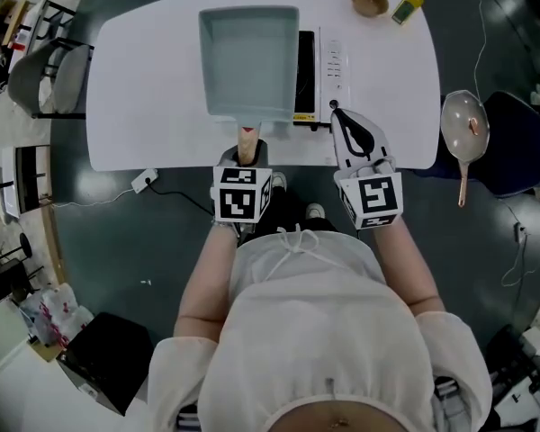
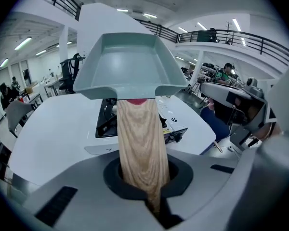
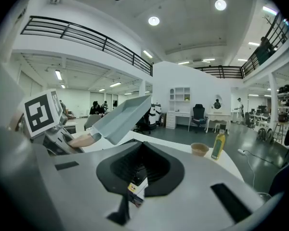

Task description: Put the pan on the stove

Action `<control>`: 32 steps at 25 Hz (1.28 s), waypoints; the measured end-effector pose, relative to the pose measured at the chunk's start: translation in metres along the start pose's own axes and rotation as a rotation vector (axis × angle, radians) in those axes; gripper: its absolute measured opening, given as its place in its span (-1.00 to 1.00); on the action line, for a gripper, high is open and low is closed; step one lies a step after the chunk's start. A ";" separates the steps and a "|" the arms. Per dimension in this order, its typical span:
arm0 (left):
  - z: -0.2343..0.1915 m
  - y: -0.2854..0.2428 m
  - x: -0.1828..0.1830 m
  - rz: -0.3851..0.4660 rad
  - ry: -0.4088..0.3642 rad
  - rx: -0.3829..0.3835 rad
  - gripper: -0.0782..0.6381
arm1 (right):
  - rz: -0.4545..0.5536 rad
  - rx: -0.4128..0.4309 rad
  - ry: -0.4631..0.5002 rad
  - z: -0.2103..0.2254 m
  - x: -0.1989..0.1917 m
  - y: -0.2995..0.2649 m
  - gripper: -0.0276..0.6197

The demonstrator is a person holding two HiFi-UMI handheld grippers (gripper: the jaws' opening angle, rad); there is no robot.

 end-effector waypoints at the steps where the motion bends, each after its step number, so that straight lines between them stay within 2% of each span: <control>1: -0.001 -0.005 -0.001 -0.017 0.013 -0.009 -0.72 | -0.008 -0.001 -0.004 0.000 -0.002 -0.004 -0.90; 6: -0.008 -0.026 -0.010 -0.111 0.058 -0.034 -0.72 | -0.038 -0.010 -0.019 0.005 -0.009 -0.018 -0.90; 12: -0.008 -0.046 -0.019 -0.220 0.059 -0.063 -0.72 | -0.059 -0.014 -0.022 0.009 -0.014 -0.031 -0.90; 17: -0.001 -0.059 -0.024 -0.273 0.124 -0.142 -0.72 | -0.074 -0.021 -0.031 0.013 -0.018 -0.035 -0.90; 21: -0.002 -0.063 -0.024 -0.299 0.109 -0.135 -0.72 | -0.092 -0.030 -0.053 0.015 -0.025 -0.035 -0.90; 25: -0.001 -0.066 -0.022 -0.335 0.130 -0.129 -0.72 | -0.104 -0.033 -0.066 0.017 -0.029 -0.036 -0.90; 30: 0.002 -0.065 -0.025 -0.399 0.117 -0.153 -0.71 | -0.106 -0.047 -0.079 0.023 -0.030 -0.038 -0.90; 32: 0.004 -0.063 -0.024 -0.413 0.139 -0.179 -0.71 | -0.110 -0.055 -0.085 0.025 -0.032 -0.038 -0.90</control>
Point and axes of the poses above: the fingertips, and each gripper's own axes: y backward along the fingers, z to its right, x out of its top, the point moved 1 cm from there along y, backward along the fingers, and after that the axes turned 4 degrees about -y, right-handed, at the moved point
